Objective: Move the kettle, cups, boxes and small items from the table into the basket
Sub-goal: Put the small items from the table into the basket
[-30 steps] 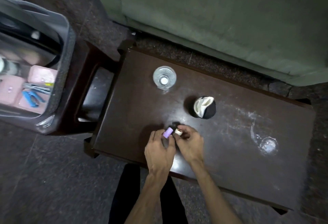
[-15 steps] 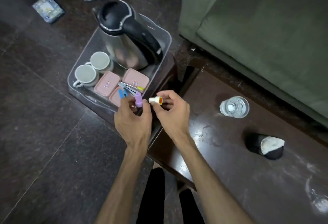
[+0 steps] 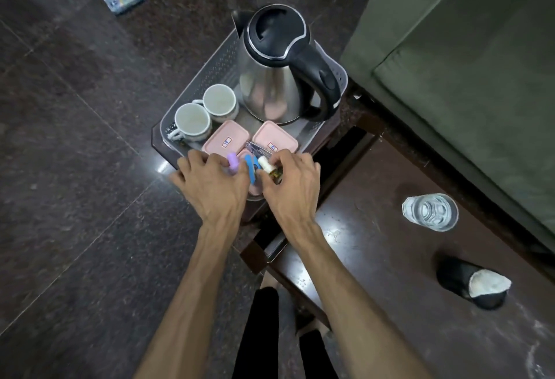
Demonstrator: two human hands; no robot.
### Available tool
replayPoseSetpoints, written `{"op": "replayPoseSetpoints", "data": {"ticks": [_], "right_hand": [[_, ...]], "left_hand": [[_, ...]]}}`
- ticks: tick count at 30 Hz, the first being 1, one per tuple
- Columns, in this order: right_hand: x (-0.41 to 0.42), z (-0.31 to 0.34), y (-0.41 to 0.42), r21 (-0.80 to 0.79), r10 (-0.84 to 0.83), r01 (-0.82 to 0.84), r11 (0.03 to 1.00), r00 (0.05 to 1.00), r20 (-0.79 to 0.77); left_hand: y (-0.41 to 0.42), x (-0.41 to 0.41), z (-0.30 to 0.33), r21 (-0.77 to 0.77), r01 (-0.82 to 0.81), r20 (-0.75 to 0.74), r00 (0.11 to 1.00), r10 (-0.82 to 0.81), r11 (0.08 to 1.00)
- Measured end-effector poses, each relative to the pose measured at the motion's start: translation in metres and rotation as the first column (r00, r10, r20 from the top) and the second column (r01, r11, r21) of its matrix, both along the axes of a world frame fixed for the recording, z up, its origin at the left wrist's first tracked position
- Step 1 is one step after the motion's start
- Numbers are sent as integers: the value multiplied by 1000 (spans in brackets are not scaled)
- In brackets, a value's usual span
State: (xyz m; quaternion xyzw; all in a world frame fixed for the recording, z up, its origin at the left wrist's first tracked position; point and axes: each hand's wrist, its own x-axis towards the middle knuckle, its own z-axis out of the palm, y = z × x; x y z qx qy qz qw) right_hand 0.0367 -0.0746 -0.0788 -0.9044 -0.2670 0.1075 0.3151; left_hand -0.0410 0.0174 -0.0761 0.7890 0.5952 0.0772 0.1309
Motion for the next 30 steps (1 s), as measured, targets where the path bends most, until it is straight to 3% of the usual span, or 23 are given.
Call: {"op": "replayPoseSetpoints", "data": {"ticks": [6,11,17,24,30], "right_hand": [[-6,0,-6,40,12,-11,999,999,-34],[-6,12,-29,97,-78,85,992,994,-75],[-3,19,-93,57,-239,249,967,960,-146],[14,16,-207,-50,-469,467,883,873,-133],[39,19,-317,-93,-635,640,762,768,79]], "left_hand": [[-5,-5,2,-15,39,27,999,-39,999],[-29,-13,13,17,41,164,985,-44,999],[-99,-6,19,2,247,364,903,-231,969],[-204,34,12,-152,640,335,750,-570,753],[-270,100,0,-227,807,305,591,-747,546]]}}
